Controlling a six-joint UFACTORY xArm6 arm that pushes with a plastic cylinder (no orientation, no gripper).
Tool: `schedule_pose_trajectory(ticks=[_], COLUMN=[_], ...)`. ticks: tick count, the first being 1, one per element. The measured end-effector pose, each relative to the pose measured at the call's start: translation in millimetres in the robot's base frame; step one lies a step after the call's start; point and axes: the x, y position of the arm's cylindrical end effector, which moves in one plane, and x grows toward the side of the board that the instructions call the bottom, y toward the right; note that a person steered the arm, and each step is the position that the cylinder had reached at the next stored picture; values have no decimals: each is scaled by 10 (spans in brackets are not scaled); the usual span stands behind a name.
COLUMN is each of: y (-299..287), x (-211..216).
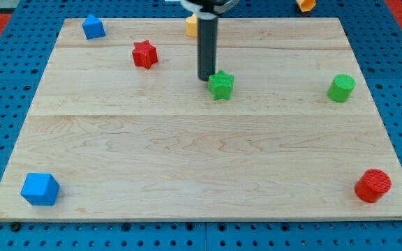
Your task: Push the green star towards the top right
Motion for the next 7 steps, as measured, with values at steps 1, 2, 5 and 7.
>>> schedule_pose_trajectory(ticks=[1,2,5,7], y=[-176,117,1092,1631], x=[353,280,168,111])
